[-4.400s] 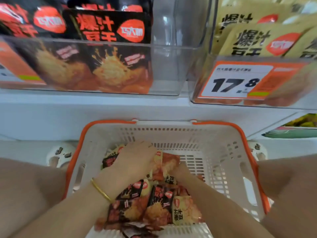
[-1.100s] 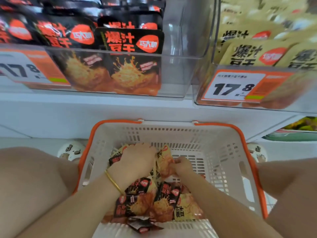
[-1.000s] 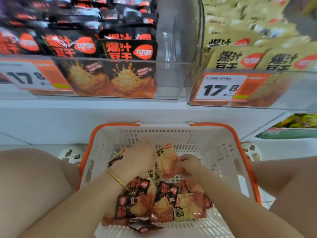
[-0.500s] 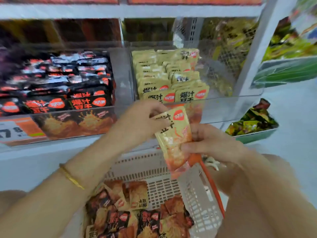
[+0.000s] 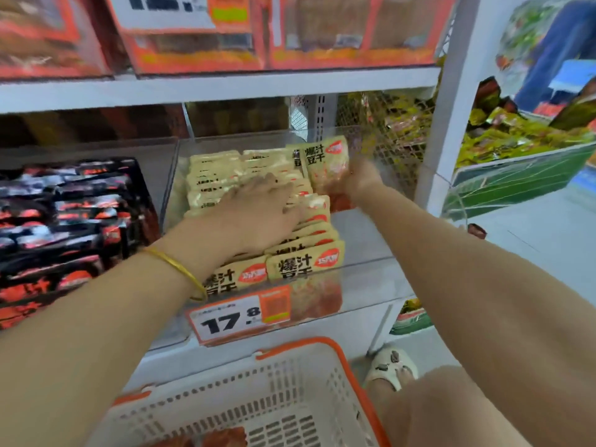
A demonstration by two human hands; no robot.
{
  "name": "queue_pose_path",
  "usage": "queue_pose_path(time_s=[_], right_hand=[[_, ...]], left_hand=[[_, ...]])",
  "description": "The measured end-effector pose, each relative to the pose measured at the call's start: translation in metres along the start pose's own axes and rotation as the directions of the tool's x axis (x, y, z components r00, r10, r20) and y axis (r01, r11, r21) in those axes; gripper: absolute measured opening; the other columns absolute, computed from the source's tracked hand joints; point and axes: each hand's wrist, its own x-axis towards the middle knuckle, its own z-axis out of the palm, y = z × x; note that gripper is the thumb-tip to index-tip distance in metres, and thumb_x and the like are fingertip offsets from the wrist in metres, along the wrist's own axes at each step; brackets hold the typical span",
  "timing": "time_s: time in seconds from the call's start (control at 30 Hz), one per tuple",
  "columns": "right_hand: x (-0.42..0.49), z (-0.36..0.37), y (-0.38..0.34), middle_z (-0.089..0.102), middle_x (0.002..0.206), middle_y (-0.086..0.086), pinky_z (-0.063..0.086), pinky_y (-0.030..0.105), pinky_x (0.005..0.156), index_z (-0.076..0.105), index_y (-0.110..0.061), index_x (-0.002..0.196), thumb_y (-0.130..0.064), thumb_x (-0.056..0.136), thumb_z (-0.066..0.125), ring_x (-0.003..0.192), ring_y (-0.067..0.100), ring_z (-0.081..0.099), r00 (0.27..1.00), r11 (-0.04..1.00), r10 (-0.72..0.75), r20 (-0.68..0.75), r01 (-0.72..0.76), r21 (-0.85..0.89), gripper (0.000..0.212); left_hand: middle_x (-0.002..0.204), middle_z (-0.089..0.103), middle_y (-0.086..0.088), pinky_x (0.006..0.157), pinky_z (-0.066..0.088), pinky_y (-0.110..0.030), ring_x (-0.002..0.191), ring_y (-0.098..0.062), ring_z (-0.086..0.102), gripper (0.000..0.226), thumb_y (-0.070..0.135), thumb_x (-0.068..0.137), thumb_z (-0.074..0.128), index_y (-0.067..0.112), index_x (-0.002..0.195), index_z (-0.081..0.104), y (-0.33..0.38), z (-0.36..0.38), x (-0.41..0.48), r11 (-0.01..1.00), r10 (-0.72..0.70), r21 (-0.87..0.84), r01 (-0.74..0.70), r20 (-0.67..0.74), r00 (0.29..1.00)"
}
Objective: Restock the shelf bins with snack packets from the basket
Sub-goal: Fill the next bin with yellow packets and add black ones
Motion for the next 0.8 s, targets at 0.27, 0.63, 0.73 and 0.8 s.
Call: queue_pose_path(time_s=[0.27, 0.63, 0.73, 0.8], right_hand=[[0.043, 0.042, 0.01, 0.065, 0.094, 0.013, 0.037, 0.028, 0.067, 0.059, -0.01, 0.09, -0.022, 0.085, 0.066, 0.093, 0.027, 0.064, 0.999, 0.997, 0.049, -0.009, -0.05, -0.051, 0.015], [0.028, 0.026, -0.004, 0.047, 0.064, 0.004, 0.036, 0.02, 0.043, 0.04, -0.008, 0.067, -0.027, 0.089, 0.066, 0.055, 0.014, 0.047, 0.99, 0.988, 0.121, 0.076, -0.113, -0.105, 0.039], [-0.005, -0.006, -0.02, 0.06, 0.075, 0.009, 0.051, 0.021, 0.052, 0.054, 0.001, 0.081, -0.022, 0.087, 0.067, 0.056, 0.016, 0.053, 0.993, 0.988, 0.058, 0.103, -0.042, -0.148, 0.028], [-0.047, -0.03, -0.03, 0.068, 0.083, 0.013, 0.054, 0.031, 0.062, 0.061, -0.001, 0.093, -0.018, 0.089, 0.064, 0.056, 0.016, 0.058, 0.994, 0.984, -0.107, 0.007, 0.107, -0.143, 0.018]], left_hand=[[0.158, -0.016, 0.001, 0.119, -0.005, -0.036, 0.145, -0.014, -0.015, 0.06, 0.052, 0.098, 0.016, 0.03, 0.151, -0.001, -0.009, 0.006, -0.002, 1.0, 0.018, -0.02, -0.018, 0.021, 1.0], [0.16, -0.003, -0.001, 0.119, -0.002, -0.031, 0.146, -0.014, -0.005, 0.058, 0.048, 0.099, 0.024, 0.026, 0.151, 0.012, -0.01, 0.005, -0.007, 0.989, 0.031, -0.145, -0.041, -0.068, 0.997], [0.158, 0.015, -0.001, 0.113, 0.003, -0.02, 0.145, -0.012, 0.008, 0.052, 0.043, 0.099, 0.033, 0.022, 0.147, 0.031, -0.008, -0.001, -0.028, 0.962, 0.054, -0.242, -0.124, -0.28, 0.959], [0.148, 0.037, 0.004, 0.107, 0.008, -0.009, 0.137, -0.006, 0.025, 0.042, 0.038, 0.099, 0.038, 0.022, 0.136, 0.048, -0.005, -0.002, -0.068, 0.926, 0.067, -0.289, -0.243, -0.507, 0.859]])
